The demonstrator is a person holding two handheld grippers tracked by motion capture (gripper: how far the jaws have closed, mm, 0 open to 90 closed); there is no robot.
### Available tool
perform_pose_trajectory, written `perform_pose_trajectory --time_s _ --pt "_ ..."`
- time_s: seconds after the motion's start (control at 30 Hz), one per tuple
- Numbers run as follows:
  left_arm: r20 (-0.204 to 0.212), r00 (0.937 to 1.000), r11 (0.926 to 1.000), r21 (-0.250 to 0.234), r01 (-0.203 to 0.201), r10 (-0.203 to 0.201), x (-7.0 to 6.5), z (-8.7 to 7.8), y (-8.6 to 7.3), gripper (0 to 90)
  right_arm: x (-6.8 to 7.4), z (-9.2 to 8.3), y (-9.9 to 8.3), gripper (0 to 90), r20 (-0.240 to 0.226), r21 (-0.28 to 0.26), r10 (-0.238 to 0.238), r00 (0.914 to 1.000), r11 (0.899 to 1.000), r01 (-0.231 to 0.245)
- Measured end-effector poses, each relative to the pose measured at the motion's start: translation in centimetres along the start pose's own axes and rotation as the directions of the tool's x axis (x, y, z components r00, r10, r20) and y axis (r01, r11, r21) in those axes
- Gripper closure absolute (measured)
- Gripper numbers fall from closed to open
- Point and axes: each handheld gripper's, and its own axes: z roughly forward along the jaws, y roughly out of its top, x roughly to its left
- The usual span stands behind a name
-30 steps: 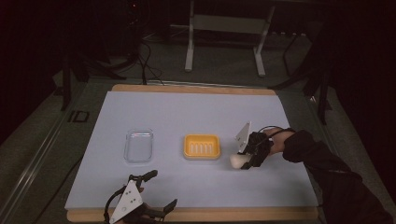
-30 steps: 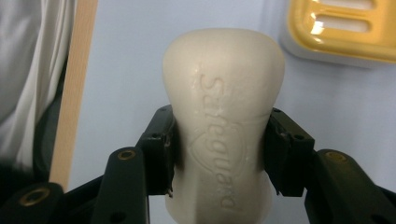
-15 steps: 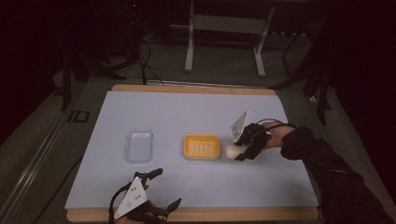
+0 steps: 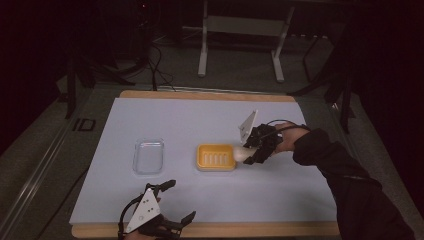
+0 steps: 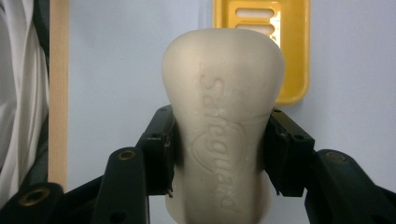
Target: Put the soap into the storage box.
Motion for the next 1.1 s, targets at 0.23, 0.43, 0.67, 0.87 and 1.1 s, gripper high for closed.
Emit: perform_pose_trajectory --time_s 0.23,0.43,0.67,0.87,1.1 --pt "0.004 1.0000 1.0000 -0.004 0.004 -0.004 0.0 0.0 0.0 0.0 -0.4 0.5 1.4 49.8 -0.003 0.013 -0.019 0.9998 1.000 0.019" --pt "0.005 1.0000 1.0000 0.004 -0.002 0.002 0.0 0.0 0.0 0.0 -0.9 0.8 2.4 49.8 -0.004 -0.016 -0.049 0.9988 0.999 0.049" --pt "0.008 0.9999 0.9999 0.007 -0.009 0.008 0.0 0.0 0.0 0.0 -1.1 1.8 3.6 49.8 0.010 -0.030 -0.087 0.9962 0.996 0.087" --pt "0.012 0.9999 1.0000 0.003 -0.008 0.008 -0.1 0.0 0.0 0.0 -1.9 2.8 4.4 49.8 0.000 -0.039 -0.070 0.9976 0.997 0.070" --pt "0.008 0.9999 0.9999 0.009 -0.013 0.013 0.0 0.0 -0.1 0.0 -3.0 4.1 5.0 49.8 -0.027 -0.054 -0.031 0.9992 0.998 0.029"
